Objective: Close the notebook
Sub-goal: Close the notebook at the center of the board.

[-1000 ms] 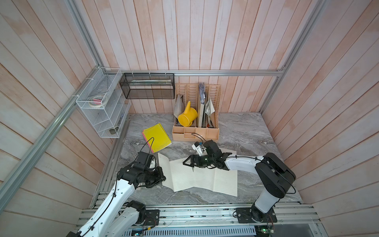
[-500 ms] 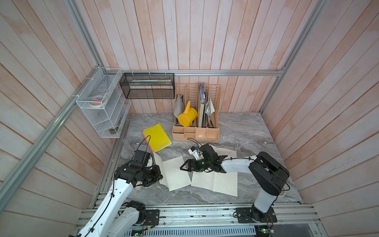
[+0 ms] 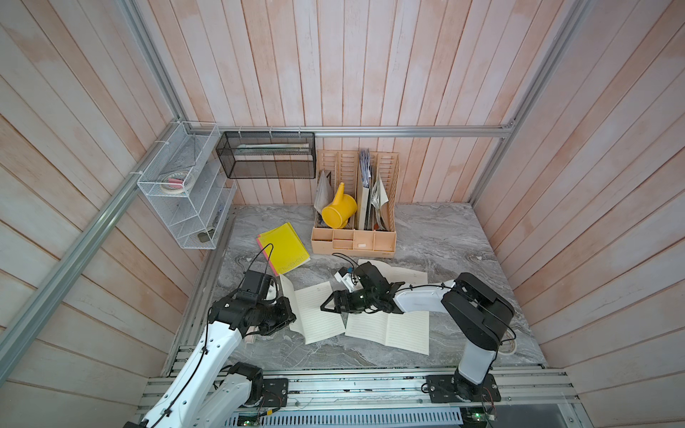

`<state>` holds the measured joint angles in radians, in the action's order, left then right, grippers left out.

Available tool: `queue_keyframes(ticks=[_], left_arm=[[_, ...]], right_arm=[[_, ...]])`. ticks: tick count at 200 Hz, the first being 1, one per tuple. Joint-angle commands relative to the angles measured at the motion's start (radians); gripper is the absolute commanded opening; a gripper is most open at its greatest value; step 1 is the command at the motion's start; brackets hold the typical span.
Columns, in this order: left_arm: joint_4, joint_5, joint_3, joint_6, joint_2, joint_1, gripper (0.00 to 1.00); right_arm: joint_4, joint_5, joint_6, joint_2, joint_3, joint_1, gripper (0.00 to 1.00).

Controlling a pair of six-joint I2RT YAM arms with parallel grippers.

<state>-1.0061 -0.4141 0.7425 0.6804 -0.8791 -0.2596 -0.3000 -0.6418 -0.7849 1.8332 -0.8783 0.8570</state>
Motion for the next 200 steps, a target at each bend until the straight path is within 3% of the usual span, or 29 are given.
queue_keyframes(ticks=[1, 118, 161, 200], left_arm=[[0.009, -0.012, 0.009, -0.027, 0.003, 0.006, 0.00], [0.091, -0.075, -0.017, -0.035, 0.019, 0.006, 0.00], [0.161, -0.133, -0.044, -0.025, 0.014, 0.006, 0.31], [0.198, -0.165, -0.041, -0.021, 0.022, 0.005, 0.39]], right_arm=[[-0.022, -0.009, -0.007, 0.029, 0.023, 0.005, 0.98], [-0.047, -0.012, -0.011, 0.043, 0.053, 0.011, 0.98], [-0.044, -0.013, -0.012, 0.043, 0.052, 0.011, 0.98], [-0.033, -0.012, -0.006, 0.041, 0.044, 0.011, 0.98]])
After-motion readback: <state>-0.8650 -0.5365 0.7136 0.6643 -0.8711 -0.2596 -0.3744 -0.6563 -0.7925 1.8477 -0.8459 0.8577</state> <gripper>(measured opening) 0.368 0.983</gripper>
